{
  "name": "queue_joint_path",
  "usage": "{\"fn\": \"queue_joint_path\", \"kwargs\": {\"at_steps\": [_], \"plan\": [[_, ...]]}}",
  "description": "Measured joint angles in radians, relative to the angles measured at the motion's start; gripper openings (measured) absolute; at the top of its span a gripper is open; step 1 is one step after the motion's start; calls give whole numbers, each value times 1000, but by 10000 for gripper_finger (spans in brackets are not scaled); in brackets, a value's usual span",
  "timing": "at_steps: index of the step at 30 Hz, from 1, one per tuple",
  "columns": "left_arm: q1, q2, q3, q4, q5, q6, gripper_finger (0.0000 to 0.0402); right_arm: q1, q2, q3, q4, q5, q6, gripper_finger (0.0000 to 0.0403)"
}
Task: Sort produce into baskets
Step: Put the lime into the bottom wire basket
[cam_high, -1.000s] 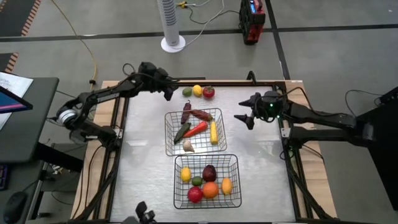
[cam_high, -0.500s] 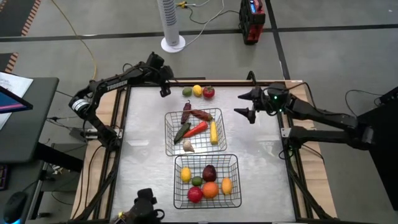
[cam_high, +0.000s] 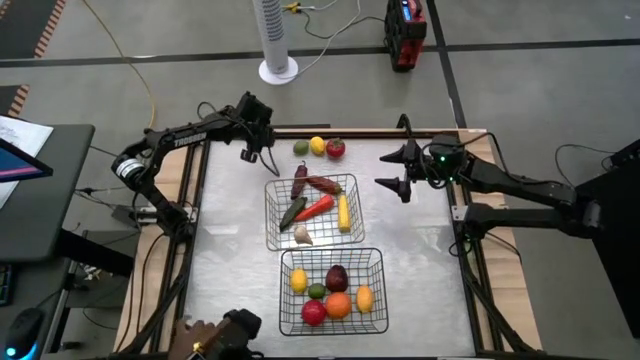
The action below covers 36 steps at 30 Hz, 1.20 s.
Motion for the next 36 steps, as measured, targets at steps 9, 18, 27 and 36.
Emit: {"fn": "queue_joint_path", "kwargs": {"at_steps": [9, 18, 27, 36], "plan": [[18, 0, -16, 80, 172, -173, 208, 21, 0, 0, 9, 1, 0, 393], [42, 108, -15, 226, 377, -367, 208, 20, 0, 0, 24, 2, -4, 393], [46, 234, -16, 421, 482, -494, 208, 45, 0, 0, 22, 3, 2, 393], [56, 296, -10, 498, 522, -638, 209, 44, 0, 0, 23, 5, 2, 393]]}}
